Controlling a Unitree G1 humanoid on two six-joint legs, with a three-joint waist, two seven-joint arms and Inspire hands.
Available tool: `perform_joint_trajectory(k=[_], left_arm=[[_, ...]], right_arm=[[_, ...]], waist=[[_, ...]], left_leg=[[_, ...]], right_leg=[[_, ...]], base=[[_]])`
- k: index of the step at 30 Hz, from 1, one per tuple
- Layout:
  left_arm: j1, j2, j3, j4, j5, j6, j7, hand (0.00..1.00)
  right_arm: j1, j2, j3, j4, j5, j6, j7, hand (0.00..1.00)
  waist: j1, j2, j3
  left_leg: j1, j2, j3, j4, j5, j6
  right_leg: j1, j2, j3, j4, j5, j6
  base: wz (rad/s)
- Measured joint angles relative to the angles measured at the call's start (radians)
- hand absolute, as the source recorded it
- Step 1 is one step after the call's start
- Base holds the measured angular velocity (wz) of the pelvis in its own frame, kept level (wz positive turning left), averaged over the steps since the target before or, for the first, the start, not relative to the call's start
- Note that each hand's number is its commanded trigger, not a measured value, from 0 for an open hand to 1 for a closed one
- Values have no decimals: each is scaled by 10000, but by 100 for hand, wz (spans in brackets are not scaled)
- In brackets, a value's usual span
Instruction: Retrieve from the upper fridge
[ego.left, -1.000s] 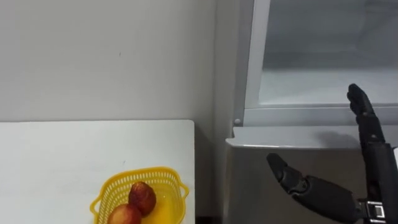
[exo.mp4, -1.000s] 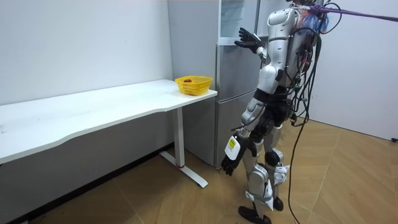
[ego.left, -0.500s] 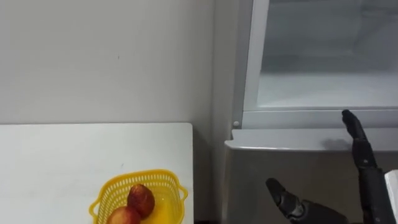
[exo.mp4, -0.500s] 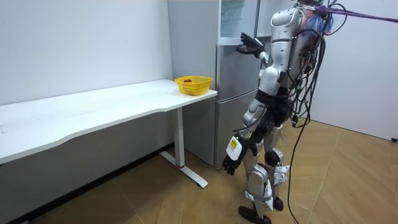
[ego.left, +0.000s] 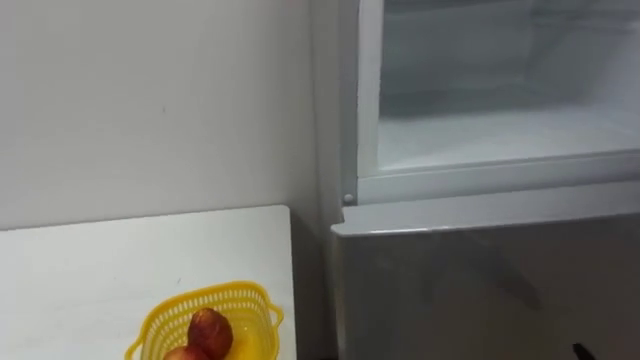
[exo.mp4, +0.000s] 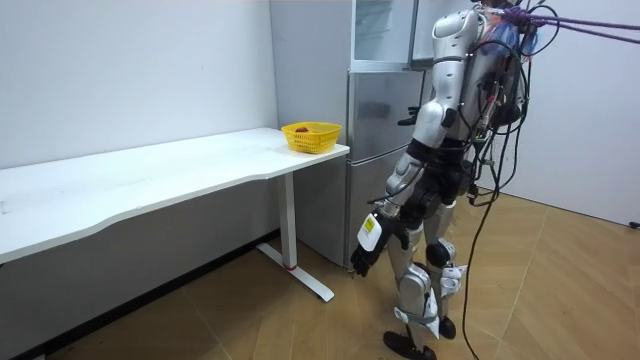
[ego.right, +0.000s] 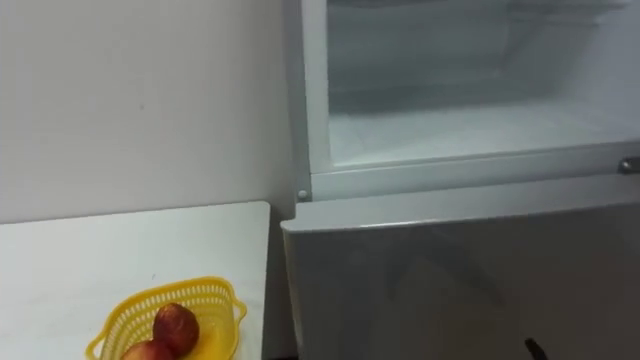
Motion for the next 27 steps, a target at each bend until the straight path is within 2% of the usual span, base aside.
perform_joint_trajectory(k=[6,11,13,14,17,21,23,27], left_arm=[[62,-2,-8,-2,-378,-4,-3,0],[21,3,-29,-148,-377,117,-18,0],[-47,4,-30,-264,-383,182,-20,0],[-70,4,-27,-262,-384,202,-20,0],[-132,0,-13,-268,-424,214,8,0],[-139,-1,85,-296,-372,262,-81,0],[-143,-2,107,-277,-331,299,-128,0],[-118,-1,189,-287,-196,296,-297,0]], right_arm=[[13,40,-576,-125,204,-18,-784,0],[-30,43,-614,533,219,-40,-867,0],[-145,48,-561,1685,281,0,-680,0],[-169,59,-523,1984,316,27,-605,0],[-299,189,-282,3699,448,331,-215,0],[-905,272,-206,6004,922,787,634,0],[-1299,274,-196,7111,1048,896,850,0],[-1561,267,-141,8787,1620,1037,1360,0]], waist=[[-147,-339,47],[-293,-400,53],[-265,-459,89],[-265,-427,73],[-241,-438,90],[-199,-383,125],[-173,-376,136],[125,-375,162]], left_leg=[[21,8,52,-36,-12,-15],[3,9,26,-93,-29,-24],[3,15,26,-112,-40,-25],[14,15,12,-156,-41,-26],[37,15,-1,-170,-41,-27],[13,15,-32,-166,-45,-23],[18,15,-59,-139,-45,-23],[117,14,-120,-89,-59,-43]], right_leg=[[31,51,98,-81,1,0],[67,67,84,-211,22,16],[52,66,84,-208,22,16],[54,65,78,-209,22,16],[98,52,14,-226,22,16],[89,43,-10,-229,22,16],[134,17,-18,-261,22,15],[316,14,-35,-404,17,15]], base=[[-4],[1],[0],[0],[1],[0],[6],[3]])
